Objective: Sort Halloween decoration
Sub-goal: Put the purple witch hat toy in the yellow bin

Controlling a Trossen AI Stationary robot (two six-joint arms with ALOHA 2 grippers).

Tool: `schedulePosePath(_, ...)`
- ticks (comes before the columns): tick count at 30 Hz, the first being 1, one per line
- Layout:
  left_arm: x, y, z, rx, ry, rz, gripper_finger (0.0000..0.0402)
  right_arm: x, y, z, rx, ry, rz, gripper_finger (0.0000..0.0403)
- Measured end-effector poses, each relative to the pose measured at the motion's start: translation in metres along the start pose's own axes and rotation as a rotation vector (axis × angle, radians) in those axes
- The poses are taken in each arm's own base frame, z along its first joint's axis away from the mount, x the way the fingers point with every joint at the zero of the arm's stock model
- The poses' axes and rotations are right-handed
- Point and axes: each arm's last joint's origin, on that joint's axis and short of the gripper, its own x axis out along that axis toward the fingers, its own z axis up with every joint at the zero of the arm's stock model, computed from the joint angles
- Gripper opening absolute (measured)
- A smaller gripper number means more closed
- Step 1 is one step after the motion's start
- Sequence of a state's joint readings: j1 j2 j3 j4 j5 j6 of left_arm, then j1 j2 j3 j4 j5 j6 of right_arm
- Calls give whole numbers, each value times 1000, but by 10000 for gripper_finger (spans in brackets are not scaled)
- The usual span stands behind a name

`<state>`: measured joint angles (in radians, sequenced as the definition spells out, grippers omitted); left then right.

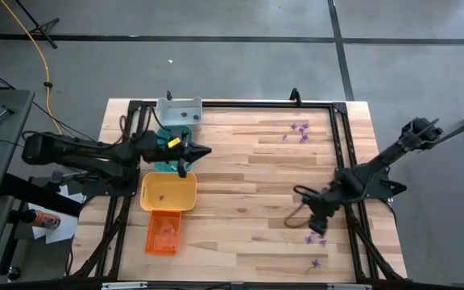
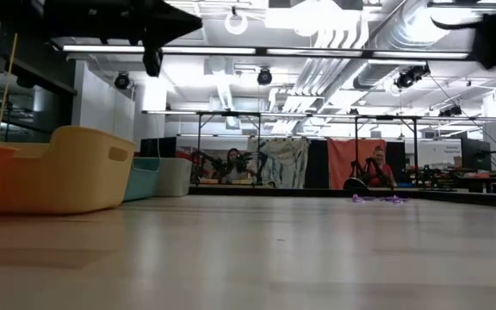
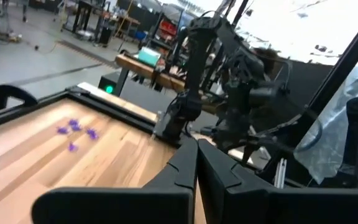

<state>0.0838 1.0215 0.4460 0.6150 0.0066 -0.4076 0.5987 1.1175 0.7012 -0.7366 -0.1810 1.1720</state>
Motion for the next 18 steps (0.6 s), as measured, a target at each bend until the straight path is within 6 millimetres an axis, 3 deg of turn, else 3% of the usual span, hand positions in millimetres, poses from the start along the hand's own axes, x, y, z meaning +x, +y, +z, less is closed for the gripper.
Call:
schedulePosePath(6, 11, -7, -11, -9, -18, 2, 0, 14, 2, -24, 92, 114, -63, 199)
schedulePosePath(13, 12, -9, -12, -23, -26, -1, 0, 31, 6, -33, 431, 130, -162, 199)
schedulePosePath(18, 12, -9, -11, -24, -36, -4, 0, 46, 9, -33, 584, 154, -208, 199)
